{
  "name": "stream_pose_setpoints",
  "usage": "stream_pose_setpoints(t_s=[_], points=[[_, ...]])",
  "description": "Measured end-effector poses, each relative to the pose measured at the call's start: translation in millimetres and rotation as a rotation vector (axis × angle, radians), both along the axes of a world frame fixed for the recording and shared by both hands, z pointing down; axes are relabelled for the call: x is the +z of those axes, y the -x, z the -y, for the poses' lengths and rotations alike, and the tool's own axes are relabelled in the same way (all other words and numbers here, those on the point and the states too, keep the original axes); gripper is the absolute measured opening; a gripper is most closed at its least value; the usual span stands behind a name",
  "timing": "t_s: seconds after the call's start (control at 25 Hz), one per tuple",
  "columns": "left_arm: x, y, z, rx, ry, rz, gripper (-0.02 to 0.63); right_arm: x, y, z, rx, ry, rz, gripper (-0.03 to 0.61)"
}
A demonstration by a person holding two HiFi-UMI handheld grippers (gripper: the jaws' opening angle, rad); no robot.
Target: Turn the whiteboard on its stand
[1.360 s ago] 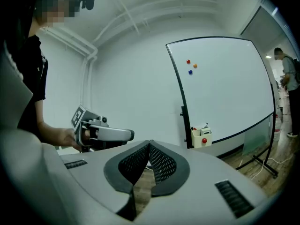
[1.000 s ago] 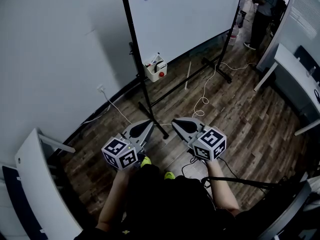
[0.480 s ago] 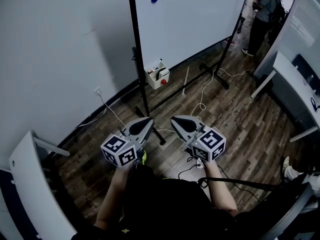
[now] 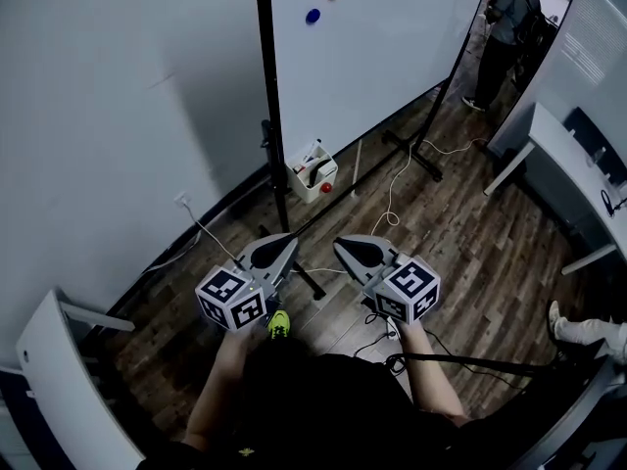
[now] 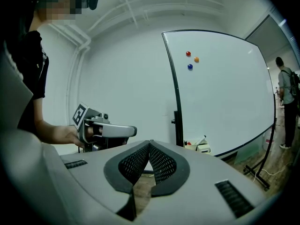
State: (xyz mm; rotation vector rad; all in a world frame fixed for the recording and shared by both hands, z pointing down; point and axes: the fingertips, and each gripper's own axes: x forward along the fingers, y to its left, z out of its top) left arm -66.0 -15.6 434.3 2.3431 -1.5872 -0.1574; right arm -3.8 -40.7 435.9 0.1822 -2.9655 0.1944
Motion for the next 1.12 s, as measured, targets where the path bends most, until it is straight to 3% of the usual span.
stream_pose_setpoints(t_s=[0.64, 1.12], points=[[-17.2, 89.9, 72.0, 0.115, -0.044, 0.076, 0.012, -9.0, 94.3, 53.3, 0.131, -0.015, -0.005, -0.003], [-27.9, 117.7, 107.9, 0.23, -0.071, 0.098, 0.012, -11.5, 130.5, 81.8, 0.257, -0.009, 0.025, -0.003]])
